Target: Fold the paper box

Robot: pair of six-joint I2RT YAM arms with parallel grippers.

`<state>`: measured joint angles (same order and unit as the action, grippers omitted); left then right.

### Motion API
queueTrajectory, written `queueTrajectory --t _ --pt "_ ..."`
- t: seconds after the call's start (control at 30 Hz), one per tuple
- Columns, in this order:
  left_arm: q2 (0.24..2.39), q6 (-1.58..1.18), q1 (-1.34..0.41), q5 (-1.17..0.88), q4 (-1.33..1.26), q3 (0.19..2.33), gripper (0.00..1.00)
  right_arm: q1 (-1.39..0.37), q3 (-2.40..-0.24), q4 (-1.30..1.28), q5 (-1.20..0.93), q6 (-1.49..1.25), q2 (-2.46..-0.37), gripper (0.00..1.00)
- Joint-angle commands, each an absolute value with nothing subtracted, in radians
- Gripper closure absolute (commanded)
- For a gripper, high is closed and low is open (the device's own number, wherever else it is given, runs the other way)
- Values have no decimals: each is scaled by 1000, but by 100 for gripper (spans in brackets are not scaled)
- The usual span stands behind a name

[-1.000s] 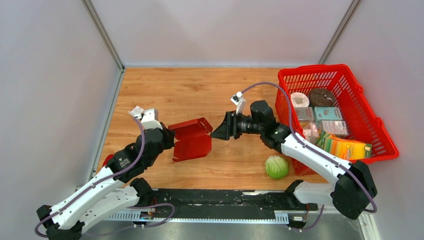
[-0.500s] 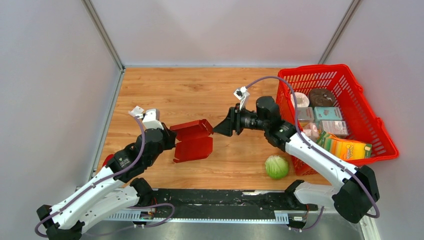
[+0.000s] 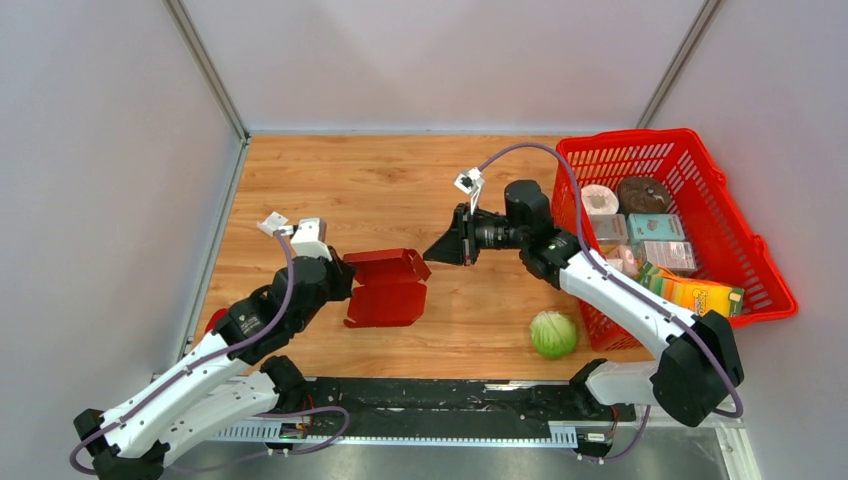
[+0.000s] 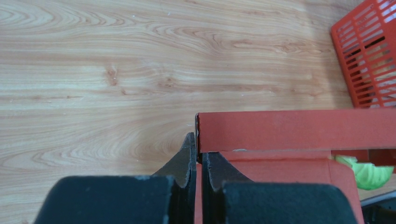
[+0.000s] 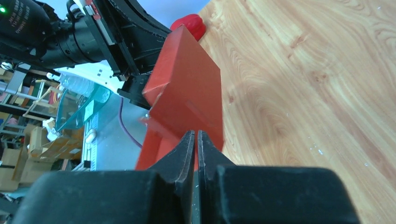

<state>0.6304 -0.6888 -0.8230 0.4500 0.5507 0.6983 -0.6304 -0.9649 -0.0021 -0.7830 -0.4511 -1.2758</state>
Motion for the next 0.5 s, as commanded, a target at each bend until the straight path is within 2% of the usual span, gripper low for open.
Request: queueTrajectory --t 0.0,0.4,0.47 --pt "632 -672 -824 426 503 706 100 -663 -997 38 -828 -439 -1270 94" --pt "690 -695 -824 379 485 738 100 -813 -985 22 -490 -446 -1250 93" --pt "687 -699 -825 373 483 738 100 -818 -980 26 -492 -440 -1262 92"
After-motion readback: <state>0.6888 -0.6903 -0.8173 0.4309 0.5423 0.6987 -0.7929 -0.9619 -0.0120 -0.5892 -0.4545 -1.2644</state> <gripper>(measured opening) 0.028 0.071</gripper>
